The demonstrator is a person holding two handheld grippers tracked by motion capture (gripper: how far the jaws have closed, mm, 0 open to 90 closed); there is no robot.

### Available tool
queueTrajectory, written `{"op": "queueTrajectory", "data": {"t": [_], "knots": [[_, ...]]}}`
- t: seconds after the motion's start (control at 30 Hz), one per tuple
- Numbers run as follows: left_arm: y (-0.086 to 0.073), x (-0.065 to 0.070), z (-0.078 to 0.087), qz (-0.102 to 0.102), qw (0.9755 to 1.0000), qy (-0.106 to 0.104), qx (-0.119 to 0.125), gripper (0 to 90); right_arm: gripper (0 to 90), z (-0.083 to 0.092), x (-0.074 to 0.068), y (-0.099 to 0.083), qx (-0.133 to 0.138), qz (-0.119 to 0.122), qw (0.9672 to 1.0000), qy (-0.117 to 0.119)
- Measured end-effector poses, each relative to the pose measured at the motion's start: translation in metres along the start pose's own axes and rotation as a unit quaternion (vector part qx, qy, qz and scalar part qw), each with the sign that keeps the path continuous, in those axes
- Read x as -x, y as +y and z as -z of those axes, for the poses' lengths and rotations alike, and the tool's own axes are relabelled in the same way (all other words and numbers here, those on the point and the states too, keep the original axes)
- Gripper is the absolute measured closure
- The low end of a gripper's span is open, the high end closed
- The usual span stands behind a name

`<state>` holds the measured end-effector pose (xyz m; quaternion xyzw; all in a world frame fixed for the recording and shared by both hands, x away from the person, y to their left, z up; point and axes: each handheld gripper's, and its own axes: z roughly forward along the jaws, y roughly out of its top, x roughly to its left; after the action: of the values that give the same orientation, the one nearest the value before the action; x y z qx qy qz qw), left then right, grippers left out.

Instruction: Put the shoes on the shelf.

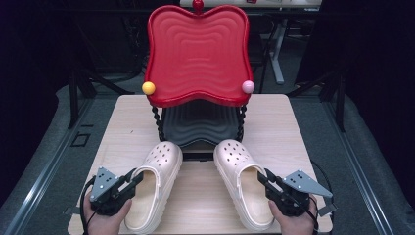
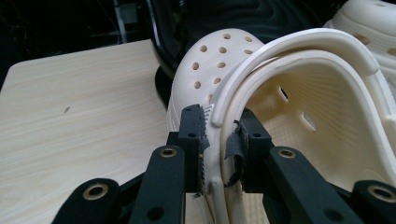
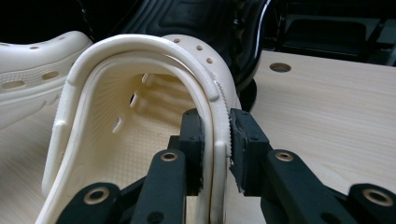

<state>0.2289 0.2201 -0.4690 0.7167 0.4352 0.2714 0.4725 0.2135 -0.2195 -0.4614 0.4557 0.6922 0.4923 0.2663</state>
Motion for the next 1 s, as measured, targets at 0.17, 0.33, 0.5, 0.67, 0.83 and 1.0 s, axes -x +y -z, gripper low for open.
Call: {"op": "queueTrajectory", "data": {"t": [0.17, 0.33, 0.5, 0.67, 0.83, 1.0], "knots": [[0.010, 0.009, -0.008, -0.009, 0.9999, -0.010, 0.008, 75.5, 75.5, -0.008, -0.006, 0.006, 0.002, 0.007, 0.9999, 0.009], [0.019, 0.015, -0.017, -0.017, 0.9996, -0.015, 0.015, 75.5, 75.5, -0.020, -0.009, 0.013, 0.005, 0.006, 0.9998, 0.016], [0.025, 0.020, -0.026, -0.016, 0.9994, -0.025, 0.018, 75.5, 75.5, -0.028, -0.013, 0.020, 0.010, -0.002, 0.9997, 0.022], [0.028, 0.022, -0.029, -0.015, 0.9994, -0.025, 0.018, 75.5, 75.5, -0.033, -0.015, 0.023, 0.013, 0.000, 0.9996, 0.023], [0.032, 0.022, -0.037, -0.013, 0.9996, -0.018, 0.020, 75.5, 75.4, -0.041, -0.019, 0.027, 0.013, 0.007, 0.9996, 0.023], [0.038, 0.020, -0.048, -0.008, 0.9997, -0.012, 0.021, 75.6, 75.3, -0.052, -0.024, 0.031, 0.022, 0.007, 0.9995, 0.021]]}}
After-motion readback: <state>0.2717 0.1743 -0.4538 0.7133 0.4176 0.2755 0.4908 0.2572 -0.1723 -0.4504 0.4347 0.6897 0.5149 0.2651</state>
